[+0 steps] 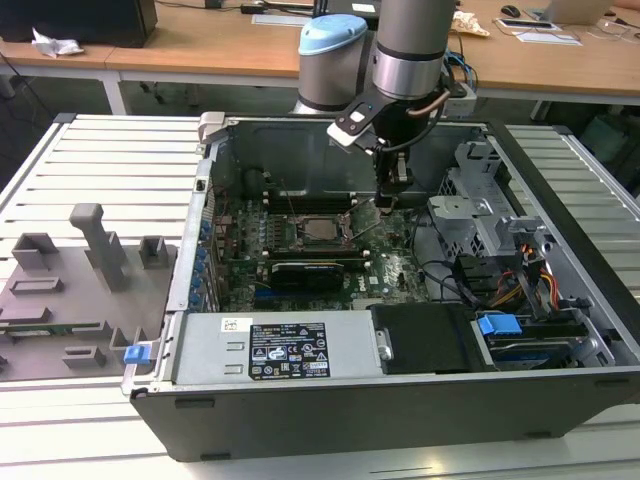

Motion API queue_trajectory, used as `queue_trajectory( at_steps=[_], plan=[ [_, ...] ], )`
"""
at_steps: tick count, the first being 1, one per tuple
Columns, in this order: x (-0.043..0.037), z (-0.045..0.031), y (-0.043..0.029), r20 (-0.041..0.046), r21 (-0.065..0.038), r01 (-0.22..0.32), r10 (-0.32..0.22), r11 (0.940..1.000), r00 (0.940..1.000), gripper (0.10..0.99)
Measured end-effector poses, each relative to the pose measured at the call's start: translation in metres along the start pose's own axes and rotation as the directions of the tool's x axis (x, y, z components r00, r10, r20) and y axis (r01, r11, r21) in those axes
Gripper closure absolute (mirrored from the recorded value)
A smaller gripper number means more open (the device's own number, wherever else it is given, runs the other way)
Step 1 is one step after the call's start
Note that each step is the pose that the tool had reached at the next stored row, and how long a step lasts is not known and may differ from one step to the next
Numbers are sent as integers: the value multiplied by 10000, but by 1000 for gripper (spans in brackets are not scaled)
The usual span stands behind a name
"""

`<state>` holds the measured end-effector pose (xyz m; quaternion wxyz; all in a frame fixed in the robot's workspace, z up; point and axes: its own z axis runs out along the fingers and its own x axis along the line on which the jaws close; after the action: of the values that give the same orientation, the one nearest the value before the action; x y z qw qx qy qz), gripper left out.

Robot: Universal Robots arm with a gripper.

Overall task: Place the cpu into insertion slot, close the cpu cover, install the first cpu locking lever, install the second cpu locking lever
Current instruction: 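Close the cpu cover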

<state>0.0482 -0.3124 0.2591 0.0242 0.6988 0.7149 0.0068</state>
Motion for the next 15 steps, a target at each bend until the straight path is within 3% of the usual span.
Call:
queue_trajectory(
  at_steps=[4, 15],
  plan=[
    [5, 4, 33, 3, 1, 9, -9, 10000, 10000, 980],
    [18, 38, 113, 110, 20, 25, -25, 10000, 9999, 980]
  ],
)
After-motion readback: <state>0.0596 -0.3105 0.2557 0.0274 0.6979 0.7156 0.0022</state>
